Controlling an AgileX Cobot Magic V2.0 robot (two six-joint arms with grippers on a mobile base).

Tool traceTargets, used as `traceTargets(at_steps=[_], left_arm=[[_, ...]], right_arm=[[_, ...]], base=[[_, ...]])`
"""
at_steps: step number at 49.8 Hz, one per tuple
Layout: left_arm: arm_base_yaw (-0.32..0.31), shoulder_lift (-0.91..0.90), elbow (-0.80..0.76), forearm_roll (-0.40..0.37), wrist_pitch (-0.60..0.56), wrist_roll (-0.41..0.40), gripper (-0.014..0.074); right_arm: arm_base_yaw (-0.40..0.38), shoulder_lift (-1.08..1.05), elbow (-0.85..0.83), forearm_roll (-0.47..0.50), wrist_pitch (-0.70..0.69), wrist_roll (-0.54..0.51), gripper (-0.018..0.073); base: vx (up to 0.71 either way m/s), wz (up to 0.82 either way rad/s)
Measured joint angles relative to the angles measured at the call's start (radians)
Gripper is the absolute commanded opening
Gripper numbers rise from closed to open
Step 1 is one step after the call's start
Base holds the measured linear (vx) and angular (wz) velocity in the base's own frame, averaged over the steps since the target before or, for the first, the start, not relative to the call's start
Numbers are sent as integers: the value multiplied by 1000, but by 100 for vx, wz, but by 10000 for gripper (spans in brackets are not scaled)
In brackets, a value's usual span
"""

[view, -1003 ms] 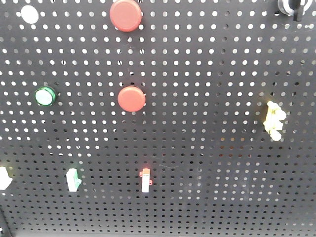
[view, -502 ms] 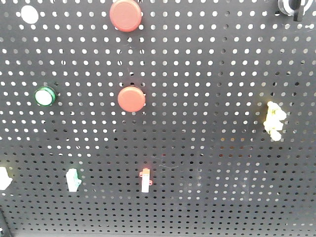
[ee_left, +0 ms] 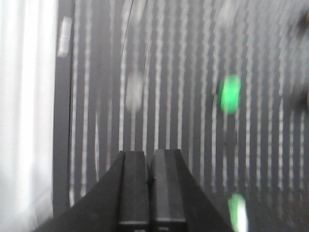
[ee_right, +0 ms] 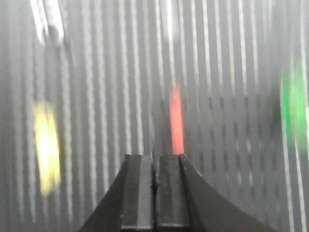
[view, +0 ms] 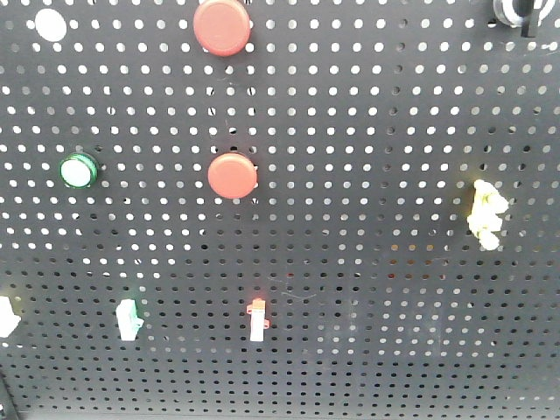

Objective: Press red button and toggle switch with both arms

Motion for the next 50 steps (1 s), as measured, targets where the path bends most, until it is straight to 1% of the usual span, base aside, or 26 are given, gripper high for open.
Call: traceTargets(at_steps=[5,9,15,20,24,28,30,32,34,35,36,37,38,39,41,42,45,48,49,50], left_arm=[[0,180,-262,21,90,47,1],[0,320,-443,24,167,56,1],[0,521,-673,24,296,58,1],[0,631,-789,24,365,58,1],[0,690,-837,21,392,58,1],[0,722,-858,-15,414,58,1],[-3,732,-865,-49,423,70,1],[-16,744,-880,-110,441,110,1],[-35,755,-892,-167,460,170,1],[-45,760,-898,-193,471,217,1],[-61,769,-908,-237,488,252,1],[-78,778,-919,-269,508,310,1],[-91,784,-926,-320,522,352,1],[-111,795,-939,-356,544,416,1],[-151,814,-960,-472,592,545,1],[-164,823,-969,-511,608,587,1],[-219,870,-1009,-684,663,750,1],[-255,918,-1047,-808,696,851,1],[-269,937,-1062,-842,701,869,1],[-281,957,-1079,-860,703,890,1]], right_arm=[[0,155,-219,0,94,-17,-3],[0,284,-385,-1,182,-24,-3],[0,432,-548,3,280,-26,-3],[0,518,-615,16,318,-25,-3],[0,560,-632,29,330,-19,-3],[0,580,-634,69,342,-14,-3],[0,585,-634,92,346,-11,-3],[0,589,-634,121,354,-11,-3],[0,590,-634,141,360,-10,-3],[0,590,-634,149,361,-10,-3],[0,590,-634,158,363,-10,-3],[0,590,-634,163,364,-10,-3],[0,590,-634,171,365,-10,-3],[0,590,-634,176,366,-10,-3],[0,589,-637,183,367,-10,-3],[0,589,-637,185,367,-10,-3],[0,590,-637,188,370,-12,-3],[0,592,-637,191,372,-15,-3],[0,592,-637,191,372,-15,-3],[0,594,-637,191,372,-15,-3]], base=[[0,0],[0,0],[0,0],[0,0],[0,0],[0,0],[0,0],[0,0],[0,0],[0,0],[0,0],[0,0],[0,0],[0,0],[0,0],[0,0],[0,0],[0,0],[0,0],[0,0]])
